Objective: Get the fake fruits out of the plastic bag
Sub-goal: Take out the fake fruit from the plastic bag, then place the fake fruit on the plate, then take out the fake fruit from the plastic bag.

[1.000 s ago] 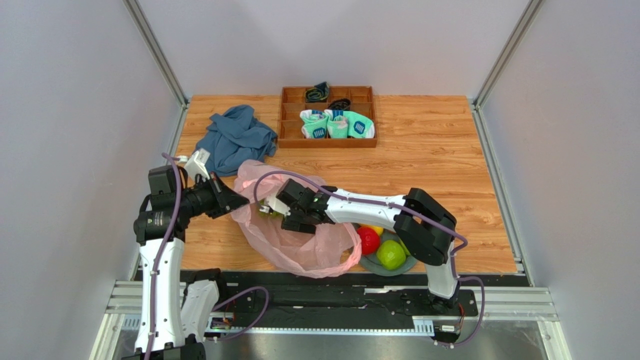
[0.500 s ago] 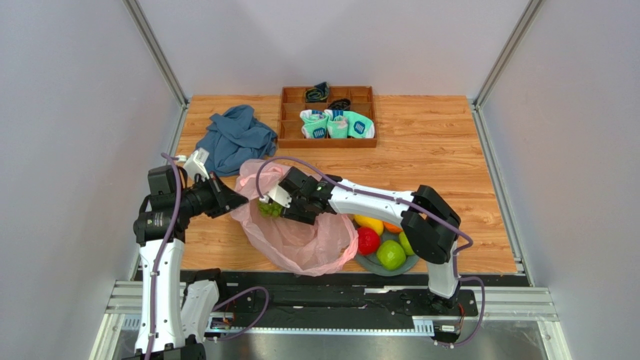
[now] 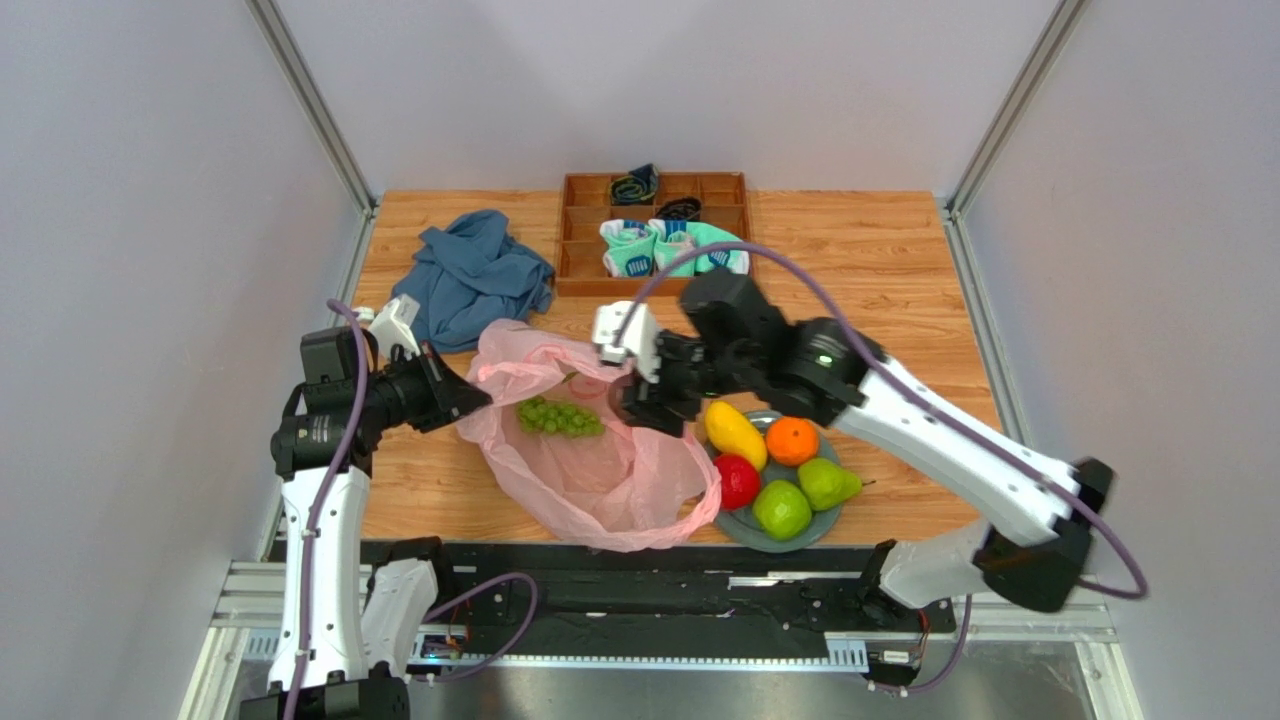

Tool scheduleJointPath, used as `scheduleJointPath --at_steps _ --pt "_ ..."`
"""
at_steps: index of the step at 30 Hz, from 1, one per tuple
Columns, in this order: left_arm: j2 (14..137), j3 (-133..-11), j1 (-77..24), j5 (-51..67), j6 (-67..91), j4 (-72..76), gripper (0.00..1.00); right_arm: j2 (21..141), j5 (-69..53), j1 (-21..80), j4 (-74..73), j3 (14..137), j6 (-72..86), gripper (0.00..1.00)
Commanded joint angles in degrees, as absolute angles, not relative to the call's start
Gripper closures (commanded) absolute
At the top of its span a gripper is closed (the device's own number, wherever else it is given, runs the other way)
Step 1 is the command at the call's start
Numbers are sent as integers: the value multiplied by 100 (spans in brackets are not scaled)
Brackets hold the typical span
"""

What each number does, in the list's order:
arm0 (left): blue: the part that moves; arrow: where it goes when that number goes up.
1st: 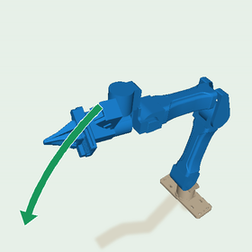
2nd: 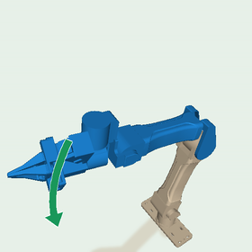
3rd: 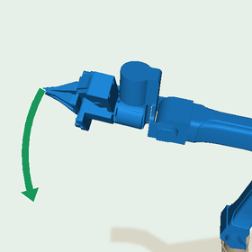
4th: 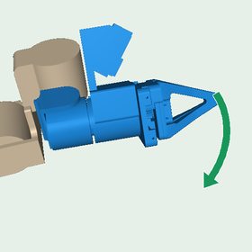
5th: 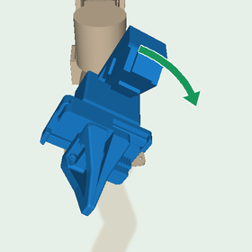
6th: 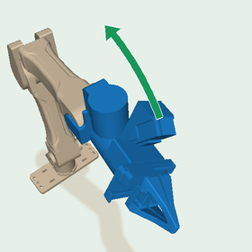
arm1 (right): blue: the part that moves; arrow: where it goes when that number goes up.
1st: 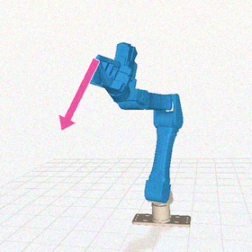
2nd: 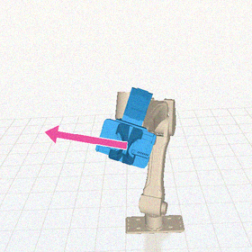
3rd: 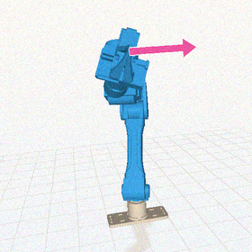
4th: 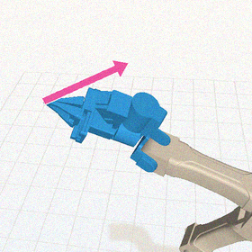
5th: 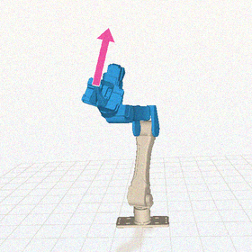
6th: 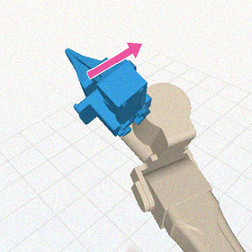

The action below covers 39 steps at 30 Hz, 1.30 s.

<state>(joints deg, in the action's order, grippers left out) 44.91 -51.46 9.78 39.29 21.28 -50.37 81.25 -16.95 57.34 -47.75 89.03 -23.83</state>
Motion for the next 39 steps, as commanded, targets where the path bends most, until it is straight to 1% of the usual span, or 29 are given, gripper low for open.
scheduleJointPath --at_steps 1,2,3,5,6,9,16,17,18,20,21,25,26,30,31,32,33,34,35,36,38,39 --pt "4491 -5133 1081 3744 1793 -4913 100 6989 -1618 5248 -5518 8026 -2610 61" --pt "4491 -5107 1116 3727 1758 -4922 100 6700 -1600 4960 -5615 7842 -2680 61" --pt "4491 -5089 1203 3718 1758 -4922 100 6584 -1574 4827 -5834 7396 -2750 61" --pt "4491 -5071 1248 3770 1732 -4922 100 6295 -1521 4528 -6002 6911 -3084 61" --pt "4500 -5071 1283 3771 1723 -4931 100 6232 -1390 4465 -6073 6508 -3172 60" --pt "4518 -5080 1336 3771 1696 -4939 100 6083 -1345 4237 -5960 5848 -3296 59" --pt "4544 -5115 1389 3788 1688 -4983 100 6345 -985 4043 -5291 5134 -3366 58" --pt "4527 -5124 1380 3797 1661 -5001 100 6363 -950 4034 -5230 5098 -3427 55" --pt "4526 -5133 1389 3797 1644 -5036 100 6389 -932 4034 -5203 5063 -3428 49" --pt "4509 -5150 1380 3823 1652 -5054 100 6425 -879 4034 -5203 5089 -3384 20" --pt "4500 -5150 1380 3849 1652 -5054 100 6416 -905 4034 -5238 5158 -3323 0" --pt "4483 -5133 1389 4025 1661 -5089 100 6372 -1273 4034 -5616 5878 -3173 0" --pt "4456 -5115 1380 4043 1661 -5124 100 6372 -1596 4043 -5721 6428 -3147 0" --pt "4386 -4931 1389 4262 1688 -5343 100 6705 -2284 4261 -5091 7784 -2515 0" --pt "4386 -4896 1380 4393 1757 -5335 100 6863 -2572 4350 -4758 8005 -2131 0" --pt "4386 -4861 1389 4508 1801 -5309 100 7299 -2749 4429 -4651 8477 -1996 0" --pt "4394 -4834 1380 4622 1854 -5204 100 7547 -2899 4647 -4571 8690 -1882 2" --pt "4438 -4843 1380 4797 1976 -5168 100 7793 -3101 4763 -4501 8884 -1698 6" --pt "4456 -4860 1389 4834 2012 -5151 100 8292 -3181 4877 -4457 9068 -1653 10" --pt "4473 -4930 1380 4860 2030 -5159 100 8480 -3243 5095 -4378 9236 -1600 17" --pt "4474 -5027 1380 4817 1995 -5185 100 8823 -3375 5273 -4167 9316 -1556 24" --pt "4474 -5106 1380 4773 2013 -5194 100 9120 -3358 5421 -4166 9395 -1599 38"
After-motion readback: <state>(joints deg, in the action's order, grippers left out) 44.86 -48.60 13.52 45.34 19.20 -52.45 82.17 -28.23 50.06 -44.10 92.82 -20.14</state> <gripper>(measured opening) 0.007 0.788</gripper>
